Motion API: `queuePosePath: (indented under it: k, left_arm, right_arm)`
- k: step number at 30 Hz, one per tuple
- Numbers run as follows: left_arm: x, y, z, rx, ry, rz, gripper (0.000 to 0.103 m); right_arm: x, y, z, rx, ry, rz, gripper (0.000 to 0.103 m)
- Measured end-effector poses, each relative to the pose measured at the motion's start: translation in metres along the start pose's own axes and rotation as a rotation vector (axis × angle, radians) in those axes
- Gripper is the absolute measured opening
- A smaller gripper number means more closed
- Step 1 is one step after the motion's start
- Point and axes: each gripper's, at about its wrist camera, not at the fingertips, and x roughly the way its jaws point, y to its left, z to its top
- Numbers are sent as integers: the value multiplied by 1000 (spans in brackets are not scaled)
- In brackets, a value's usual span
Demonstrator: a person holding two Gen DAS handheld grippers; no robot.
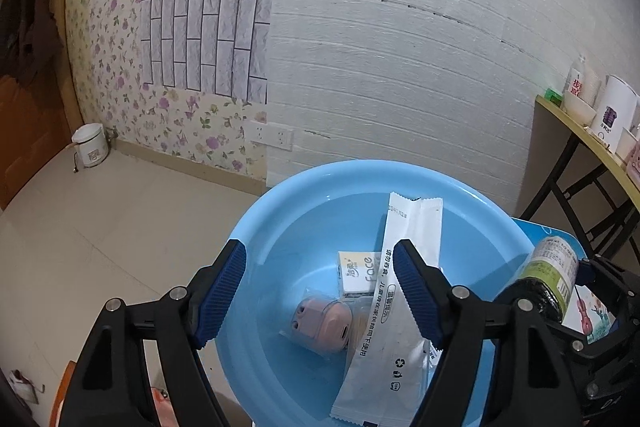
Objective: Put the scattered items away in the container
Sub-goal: 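Lower the earbud case and can into the basin and open both grippers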
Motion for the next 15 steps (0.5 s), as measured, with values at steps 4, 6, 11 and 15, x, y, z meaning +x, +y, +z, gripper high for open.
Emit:
queuePosePath:
  k: [4, 6, 11, 15]
  left_arm:
    - [0, 1, 0, -5, -1, 3, 75]
    - [0, 1, 0, -11, -1, 4, 75]
    - [-4, 0, 0, -8, -5, 5, 77]
    - [-7, -2, 1, -8, -10, 4, 77]
  right_arm:
    - [-2, 2, -1, -24, 3, -20, 99]
    - [-2, 5, -1, -46, 6, -45, 103]
    - [-14, 3, 1, -21, -45, -23, 103]
    - [-18, 2, 2, -25, -42, -37, 103]
